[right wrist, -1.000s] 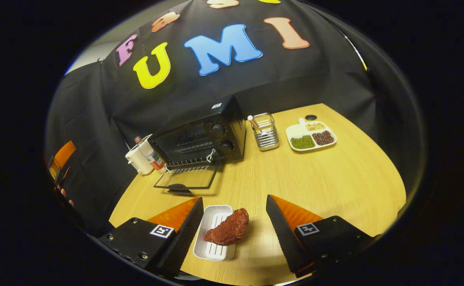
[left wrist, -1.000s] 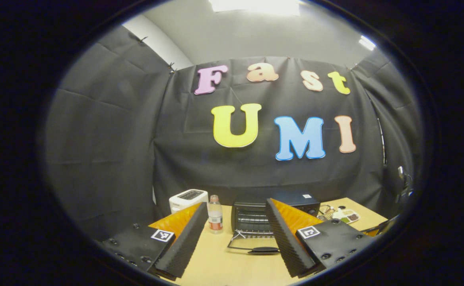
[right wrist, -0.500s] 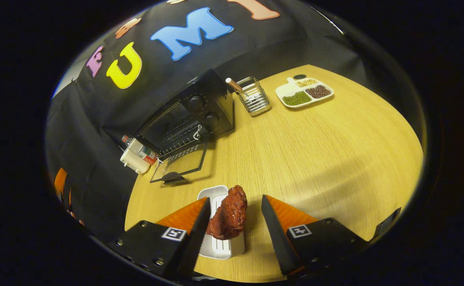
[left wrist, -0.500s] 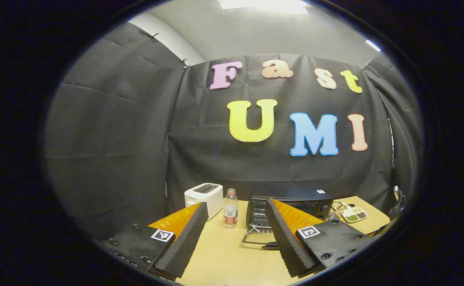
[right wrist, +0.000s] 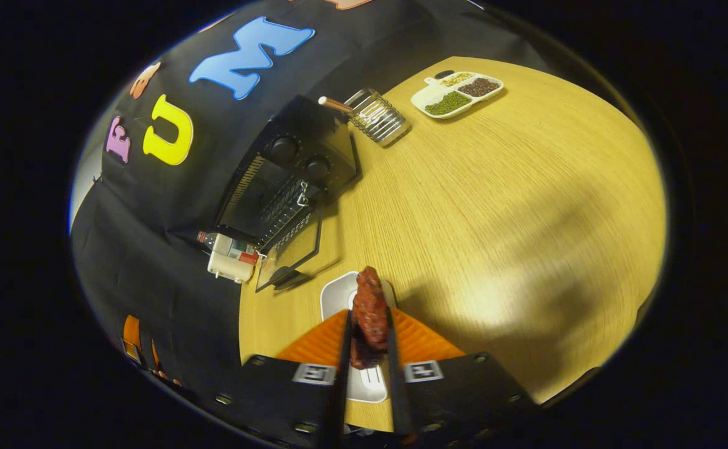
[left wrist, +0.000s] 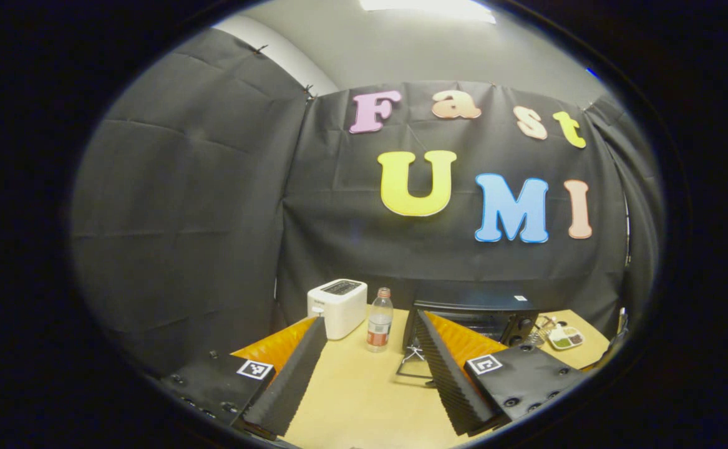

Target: Open the electric oven with the left hand, put the food in, and close the electric oven.

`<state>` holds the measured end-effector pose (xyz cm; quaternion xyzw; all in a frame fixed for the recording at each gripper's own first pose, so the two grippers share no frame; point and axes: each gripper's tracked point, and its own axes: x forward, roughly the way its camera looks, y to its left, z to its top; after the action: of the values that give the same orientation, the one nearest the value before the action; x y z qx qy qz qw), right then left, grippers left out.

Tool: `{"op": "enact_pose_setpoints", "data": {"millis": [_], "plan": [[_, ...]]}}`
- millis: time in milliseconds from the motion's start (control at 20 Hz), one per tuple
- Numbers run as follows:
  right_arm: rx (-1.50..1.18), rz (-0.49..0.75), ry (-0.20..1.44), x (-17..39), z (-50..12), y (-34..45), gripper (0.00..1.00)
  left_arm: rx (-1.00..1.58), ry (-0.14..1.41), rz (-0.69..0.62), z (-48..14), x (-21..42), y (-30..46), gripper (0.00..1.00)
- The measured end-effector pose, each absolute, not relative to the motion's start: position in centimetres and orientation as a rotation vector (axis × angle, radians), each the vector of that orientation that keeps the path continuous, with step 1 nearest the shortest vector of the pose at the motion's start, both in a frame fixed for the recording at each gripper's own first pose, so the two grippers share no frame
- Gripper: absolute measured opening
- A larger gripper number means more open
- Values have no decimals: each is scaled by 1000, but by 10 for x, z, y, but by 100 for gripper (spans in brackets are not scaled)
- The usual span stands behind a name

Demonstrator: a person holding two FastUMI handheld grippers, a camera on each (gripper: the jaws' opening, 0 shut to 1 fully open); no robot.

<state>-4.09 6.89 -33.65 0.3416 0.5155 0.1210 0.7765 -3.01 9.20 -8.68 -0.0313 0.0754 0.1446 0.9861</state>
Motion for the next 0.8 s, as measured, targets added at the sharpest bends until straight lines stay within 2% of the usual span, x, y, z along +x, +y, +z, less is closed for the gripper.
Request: {"op": "enact_pose_setpoints", "data": {"millis": [50, 250, 300, 350, 800], "plan": [[753, 261, 1126, -41, -340, 73, 13, -63, 151, 291, -88, -29, 92, 97], [741, 263, 1127, -38, -333, 74, 13, -71, 146, 280, -90, -20, 90, 98], [740, 264, 1117, -35, -327, 74, 13, -72, 144, 276, -90, -18, 91, 90], [744, 268, 1108, -33, -321, 76, 13, -73, 145, 270, -90, -15, 90, 100], [774, 277, 1004, 11, -274, 107, 12, -104, 161, 240, -109, 17, 97, 100]]}}
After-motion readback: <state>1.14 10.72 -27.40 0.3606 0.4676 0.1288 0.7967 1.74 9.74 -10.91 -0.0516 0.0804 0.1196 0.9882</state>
